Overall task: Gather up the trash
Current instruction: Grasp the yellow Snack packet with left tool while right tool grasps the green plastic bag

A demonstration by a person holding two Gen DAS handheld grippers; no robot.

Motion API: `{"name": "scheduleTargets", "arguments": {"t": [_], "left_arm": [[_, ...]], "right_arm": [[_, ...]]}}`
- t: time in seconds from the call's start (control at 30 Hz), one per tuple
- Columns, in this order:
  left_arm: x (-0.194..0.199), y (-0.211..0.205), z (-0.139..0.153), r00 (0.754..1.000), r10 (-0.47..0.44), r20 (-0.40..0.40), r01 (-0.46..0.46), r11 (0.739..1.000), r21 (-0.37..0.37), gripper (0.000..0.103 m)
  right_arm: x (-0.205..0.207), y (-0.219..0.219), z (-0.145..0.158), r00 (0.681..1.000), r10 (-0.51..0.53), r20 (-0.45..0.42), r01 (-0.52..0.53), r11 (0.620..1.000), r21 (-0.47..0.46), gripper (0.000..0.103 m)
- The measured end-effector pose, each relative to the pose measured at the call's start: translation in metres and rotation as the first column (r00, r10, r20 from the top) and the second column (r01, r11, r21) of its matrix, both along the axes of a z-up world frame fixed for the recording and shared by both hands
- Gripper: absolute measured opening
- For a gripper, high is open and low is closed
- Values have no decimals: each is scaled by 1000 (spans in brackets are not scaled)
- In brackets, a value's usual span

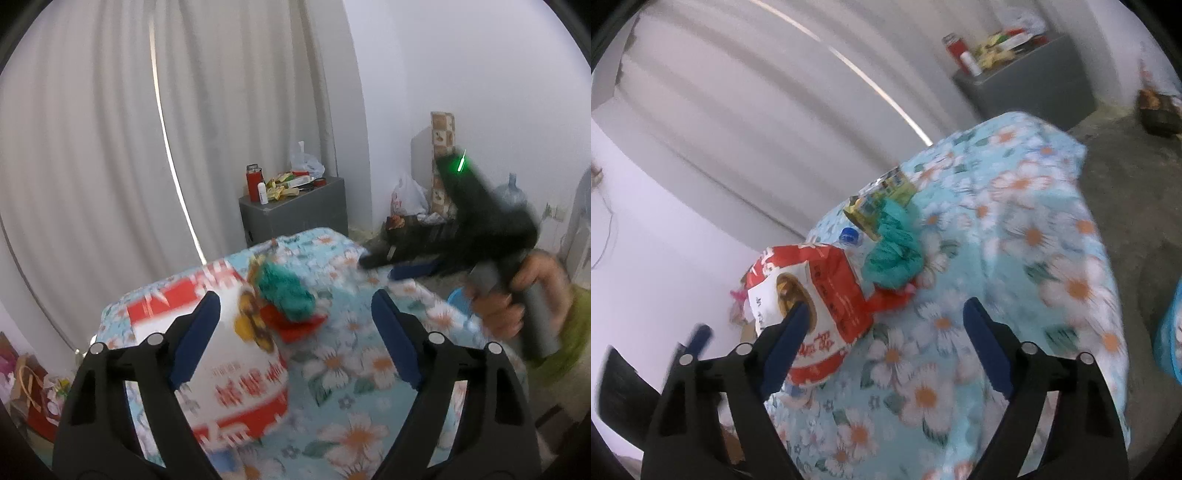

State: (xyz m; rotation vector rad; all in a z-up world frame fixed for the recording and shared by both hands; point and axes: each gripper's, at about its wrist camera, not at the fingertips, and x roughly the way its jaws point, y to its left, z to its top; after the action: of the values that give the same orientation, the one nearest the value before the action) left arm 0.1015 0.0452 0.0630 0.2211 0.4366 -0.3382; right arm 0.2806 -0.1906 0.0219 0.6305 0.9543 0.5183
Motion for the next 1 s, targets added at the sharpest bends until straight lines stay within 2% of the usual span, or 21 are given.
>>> {"name": "scheduleTargets", "arguments": {"t": [0.07,0.13,0.23,0.3,0.37,0.47,0.53,0.67,0.73,0.77,0.8,0.87,0.93,1.0], "left_arm": [[19,5,22,1000,-9,-18,9,1000,-10,78],[49,7,47,997,-19,-70,19,1000,0,77],[105,5,68,971,-106,-213,100,994,-42,77],[147,-4,67,950,-94,-298,105,994,19,77],[192,-16,54,922,-46,-384,89,992,95,75],[241,-28,27,858,-6,-514,89,987,137,74],[275,-39,3,794,7,-608,107,983,152,74],[307,-56,-40,736,68,-673,132,961,241,74],[315,-58,-55,719,89,-689,133,956,263,71],[319,-58,-63,698,93,-710,137,956,260,69],[323,-58,-66,688,93,-719,135,958,254,66],[329,-58,-72,682,115,-722,119,957,264,62],[335,-55,-76,670,135,-730,111,954,279,51],[338,-50,-78,660,150,-736,92,956,277,47]], "right_arm": [[21,11,-5,999,26,-19,-26,999,-24,76],[43,22,-12,998,47,-31,-48,997,-54,74],[69,35,-24,996,71,-58,-76,994,-79,74],[82,41,-30,994,86,-71,-92,992,-83,72],[94,48,-35,991,100,-88,-108,991,-84,68],[105,56,-43,988,109,-106,-119,988,-99,61],[108,58,-48,987,111,-113,-122,988,-99,58],[109,58,-53,987,112,-112,-121,990,-75,50],[109,55,-54,988,109,-112,-116,992,-54,47],[109,55,-54,988,110,-111,-116,992,-50,45],[109,56,-55,988,110,-110,-116,992,-45,44],[109,55,-55,988,114,-107,-118,992,-33,41],[108,54,-55,988,115,-103,-119,992,-37,41],[107,54,-54,989,113,-99,-118,992,-39,40]]}}
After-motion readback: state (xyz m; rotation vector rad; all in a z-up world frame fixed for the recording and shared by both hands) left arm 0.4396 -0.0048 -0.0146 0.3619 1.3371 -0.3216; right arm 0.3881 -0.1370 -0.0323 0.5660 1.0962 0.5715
